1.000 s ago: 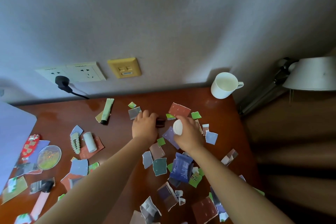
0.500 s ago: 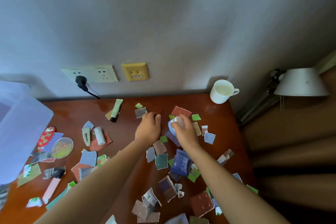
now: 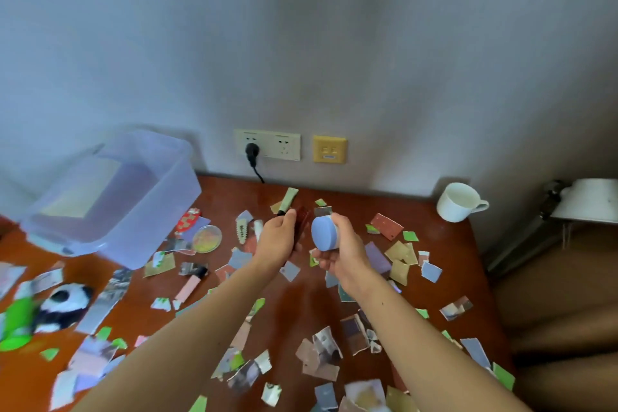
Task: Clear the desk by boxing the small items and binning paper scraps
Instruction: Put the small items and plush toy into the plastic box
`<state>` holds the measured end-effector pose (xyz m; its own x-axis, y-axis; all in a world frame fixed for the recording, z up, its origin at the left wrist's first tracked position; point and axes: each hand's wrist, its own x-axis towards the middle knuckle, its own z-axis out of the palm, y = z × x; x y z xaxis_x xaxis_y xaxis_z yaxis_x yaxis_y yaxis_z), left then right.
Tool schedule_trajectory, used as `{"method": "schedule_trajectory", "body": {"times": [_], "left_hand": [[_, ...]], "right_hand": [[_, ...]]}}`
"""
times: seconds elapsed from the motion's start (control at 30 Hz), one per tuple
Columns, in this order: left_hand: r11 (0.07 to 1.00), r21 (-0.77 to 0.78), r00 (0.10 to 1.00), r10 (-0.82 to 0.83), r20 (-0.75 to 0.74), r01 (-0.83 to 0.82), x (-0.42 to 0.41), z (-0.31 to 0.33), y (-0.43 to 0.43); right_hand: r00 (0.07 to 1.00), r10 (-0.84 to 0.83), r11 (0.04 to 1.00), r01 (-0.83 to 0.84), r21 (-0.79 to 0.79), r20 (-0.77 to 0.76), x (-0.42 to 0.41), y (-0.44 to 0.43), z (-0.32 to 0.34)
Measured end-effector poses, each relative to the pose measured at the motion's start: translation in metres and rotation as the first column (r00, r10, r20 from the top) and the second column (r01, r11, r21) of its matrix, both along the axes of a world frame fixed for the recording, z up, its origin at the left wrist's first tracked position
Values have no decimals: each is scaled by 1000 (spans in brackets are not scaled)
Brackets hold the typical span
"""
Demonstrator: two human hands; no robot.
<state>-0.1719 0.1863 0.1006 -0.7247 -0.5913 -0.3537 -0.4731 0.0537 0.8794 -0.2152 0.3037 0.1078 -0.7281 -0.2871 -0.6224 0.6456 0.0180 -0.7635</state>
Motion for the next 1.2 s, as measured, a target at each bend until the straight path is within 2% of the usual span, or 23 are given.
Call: {"method": "schedule_trajectory", "body": {"times": [0.13, 0.3, 0.4, 0.63, 0.83, 0.97, 1.2], "left_hand": [[995, 33, 993, 95, -69, -93, 36, 15, -40], [985, -16, 983, 167, -78, -169, 78, 31, -100], [979, 36, 973, 206, -102, -203, 99, 39, -140], [977, 132, 964, 193, -185, -170, 135, 52, -236], [980, 119, 986, 164, -34, -159, 140, 48, -311], [979, 125, 987, 161, -1, -159, 131, 44, -347], [999, 53, 999, 10, 41, -12, 98, 15, -398]], "right_hand": [[998, 68, 997, -68, -32, 5, 26, -42, 12], [993, 118, 988, -120, -93, -28, 56, -106, 25], [990, 136, 985, -139, -100, -42, 72, -146, 32], [985, 154, 974, -165, -156, -82, 107, -236, 47], [988, 137, 975, -148, -168, -71, 114, -307, 43], [983, 162, 971, -175, -163, -89, 105, -342, 36], [981, 150, 988, -154, -27, -126, 63, -397, 12]]}}
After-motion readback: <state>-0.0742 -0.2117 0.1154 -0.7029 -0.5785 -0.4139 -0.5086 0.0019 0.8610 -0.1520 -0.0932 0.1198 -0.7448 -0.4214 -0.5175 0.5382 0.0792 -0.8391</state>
